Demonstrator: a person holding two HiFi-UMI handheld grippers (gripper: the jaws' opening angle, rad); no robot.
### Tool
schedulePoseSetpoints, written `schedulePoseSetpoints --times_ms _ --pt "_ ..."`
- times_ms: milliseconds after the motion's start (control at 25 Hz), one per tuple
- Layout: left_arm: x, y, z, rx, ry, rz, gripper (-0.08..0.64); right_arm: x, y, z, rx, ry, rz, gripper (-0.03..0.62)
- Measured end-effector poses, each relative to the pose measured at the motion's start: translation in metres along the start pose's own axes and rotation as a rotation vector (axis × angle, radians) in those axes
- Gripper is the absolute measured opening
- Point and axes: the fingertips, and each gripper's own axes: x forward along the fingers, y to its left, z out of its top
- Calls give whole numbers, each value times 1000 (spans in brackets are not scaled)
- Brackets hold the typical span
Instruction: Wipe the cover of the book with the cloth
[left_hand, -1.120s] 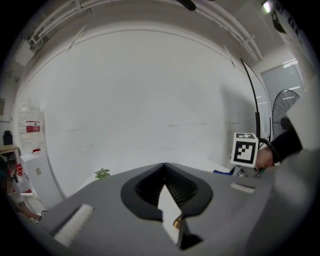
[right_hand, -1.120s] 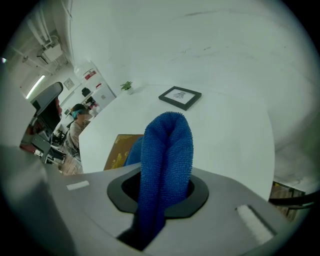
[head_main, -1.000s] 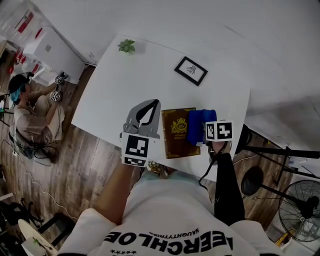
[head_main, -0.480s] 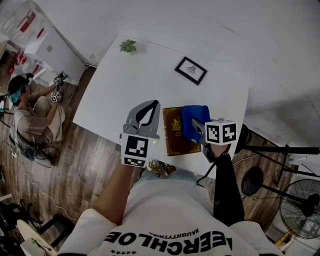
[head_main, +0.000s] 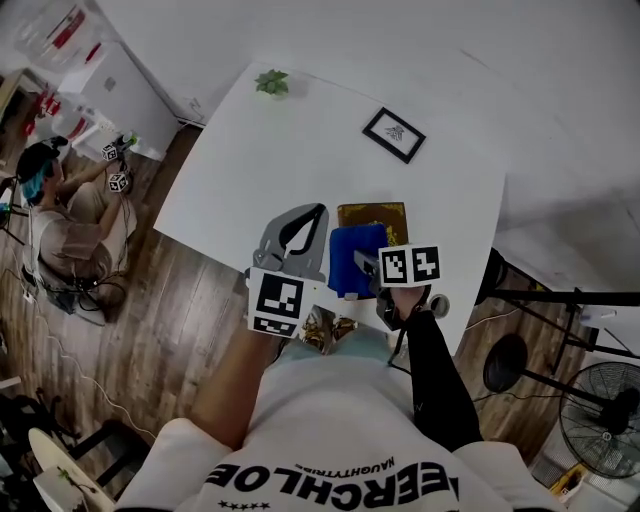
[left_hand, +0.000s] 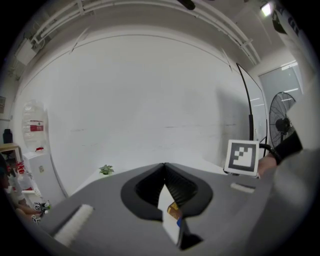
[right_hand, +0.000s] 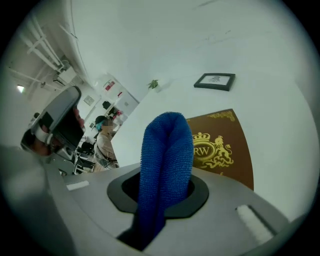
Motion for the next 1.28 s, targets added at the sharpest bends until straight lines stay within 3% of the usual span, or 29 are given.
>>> schedulePoseSetpoints --times_ms 200,440,1000,1120,1280 --pt "-9 -4 -1 -6 -1 15 57 -5 -11 0 -39 -4 -56 61" --pt "-8 -14 5 9 11 39 57 -24 -50 -3 -111 34 -186 61" --pt "12 -63 8 26 26 28 57 -97 -155 2 -40 -27 -357 61" --pt "13 -70 10 26 16 34 57 -102 -154 4 -35 -47 -315 61" --pt "9 -78 13 34 5 38 57 -108 -108 18 10 -136 -88 61"
